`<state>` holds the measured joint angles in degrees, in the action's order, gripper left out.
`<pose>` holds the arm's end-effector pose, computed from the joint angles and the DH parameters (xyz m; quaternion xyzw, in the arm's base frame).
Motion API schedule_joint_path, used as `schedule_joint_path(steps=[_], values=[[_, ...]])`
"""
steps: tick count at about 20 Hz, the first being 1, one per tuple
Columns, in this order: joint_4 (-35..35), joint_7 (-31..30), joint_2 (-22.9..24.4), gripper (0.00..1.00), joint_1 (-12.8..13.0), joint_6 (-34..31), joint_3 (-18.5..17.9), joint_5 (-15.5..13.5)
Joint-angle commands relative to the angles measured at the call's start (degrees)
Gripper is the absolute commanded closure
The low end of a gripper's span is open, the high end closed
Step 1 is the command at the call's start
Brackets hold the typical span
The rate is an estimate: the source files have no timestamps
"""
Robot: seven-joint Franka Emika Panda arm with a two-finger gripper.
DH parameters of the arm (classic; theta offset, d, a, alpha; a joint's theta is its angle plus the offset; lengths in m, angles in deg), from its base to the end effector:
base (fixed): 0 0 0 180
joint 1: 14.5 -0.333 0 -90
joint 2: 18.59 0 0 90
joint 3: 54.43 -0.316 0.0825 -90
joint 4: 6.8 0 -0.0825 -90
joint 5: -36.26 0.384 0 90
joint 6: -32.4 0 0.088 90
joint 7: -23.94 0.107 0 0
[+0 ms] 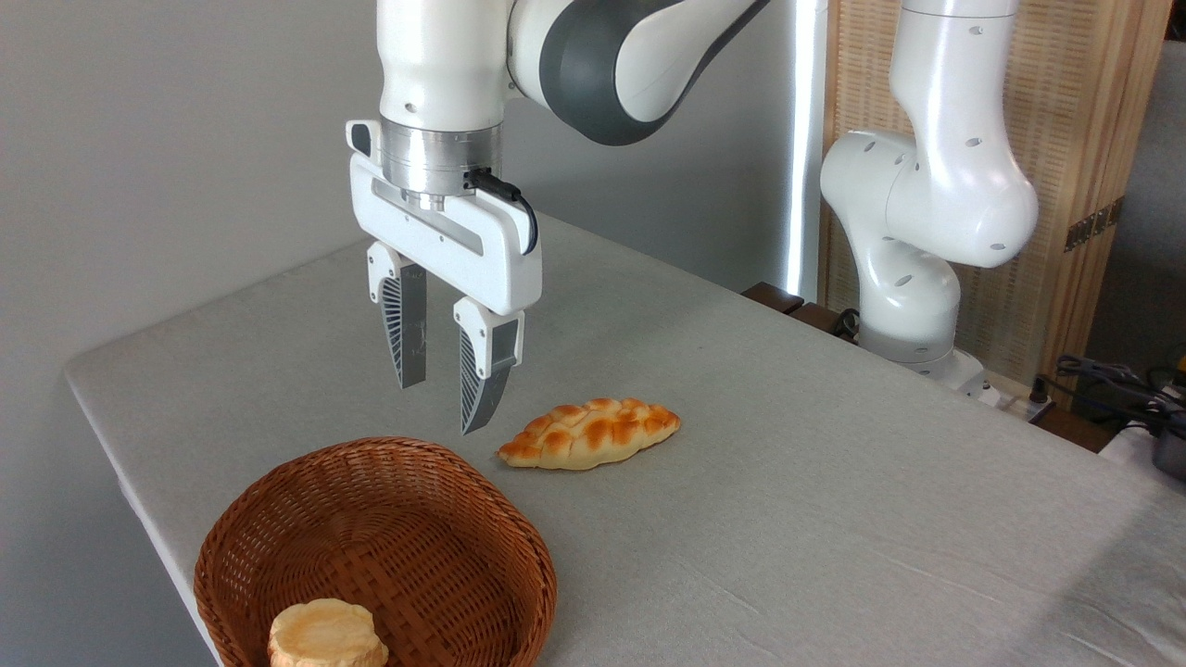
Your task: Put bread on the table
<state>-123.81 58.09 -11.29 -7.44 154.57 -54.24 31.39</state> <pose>0.5353 -0.0719 0.5197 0.9357 -0.3337 0.1143 0.0117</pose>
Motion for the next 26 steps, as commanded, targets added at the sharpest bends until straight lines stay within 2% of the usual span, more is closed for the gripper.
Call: schedule_joint_path(steps=[1,20,26], values=[[0.73,0.48,-0.36,0.0,0.23,0.18,-0.54,-0.58],[1.52,0.74,-0.44,0.0,0.23,0.18,-1.07,-0.14],[1.44,1.09,-0.44,0.0,0.14,4.03,-1.42,-0.05]])
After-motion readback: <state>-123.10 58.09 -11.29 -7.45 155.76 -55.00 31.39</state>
